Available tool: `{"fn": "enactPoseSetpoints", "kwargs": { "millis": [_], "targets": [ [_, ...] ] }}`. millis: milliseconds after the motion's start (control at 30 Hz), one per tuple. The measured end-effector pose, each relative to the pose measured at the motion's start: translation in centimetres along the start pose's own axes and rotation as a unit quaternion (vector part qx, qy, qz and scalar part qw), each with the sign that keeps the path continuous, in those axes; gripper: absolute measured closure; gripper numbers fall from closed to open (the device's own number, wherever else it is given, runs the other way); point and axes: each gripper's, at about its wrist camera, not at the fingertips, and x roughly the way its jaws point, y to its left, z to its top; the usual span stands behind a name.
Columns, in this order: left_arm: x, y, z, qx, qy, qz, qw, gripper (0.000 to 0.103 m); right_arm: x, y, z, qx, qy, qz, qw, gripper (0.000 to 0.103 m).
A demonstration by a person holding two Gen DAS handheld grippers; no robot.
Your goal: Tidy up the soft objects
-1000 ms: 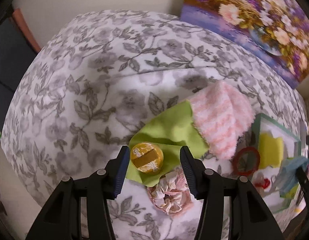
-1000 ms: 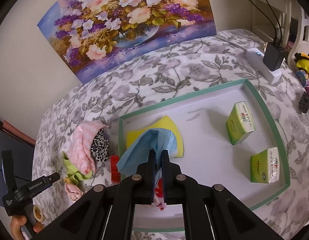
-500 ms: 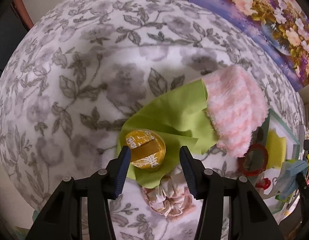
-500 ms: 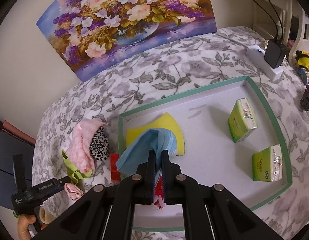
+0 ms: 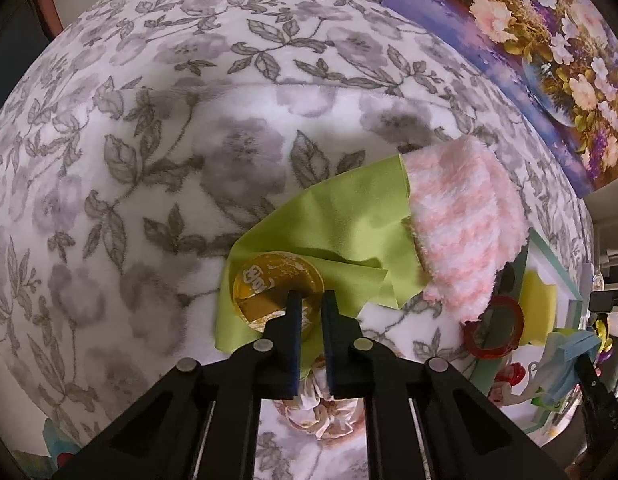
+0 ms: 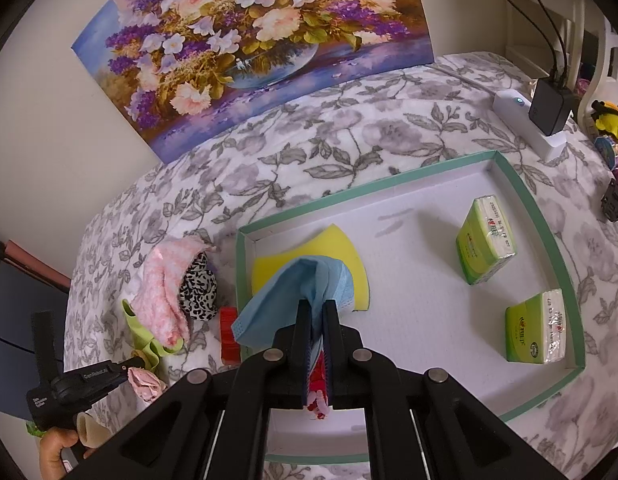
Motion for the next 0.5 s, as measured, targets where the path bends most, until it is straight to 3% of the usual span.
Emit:
{"fn": "enactPoseSetpoints", "kwargs": {
  "millis": [67, 500],
  "targets": [
    [-0.3, 0.4, -0.1, -0.001, -0.001, -0.002, 1.0, 0.103, 0.0, 0.0, 0.0, -0.001, 0.0, 0.0, 1.0, 0.098],
    [-2.8, 0.5, 0.0, 0.004, -0.023, 0.002, 0.9997, 0.103, 0.0, 0.1, 0.0, -0.002, 0.0, 0.0, 1.0, 0.098]
  ]
}}
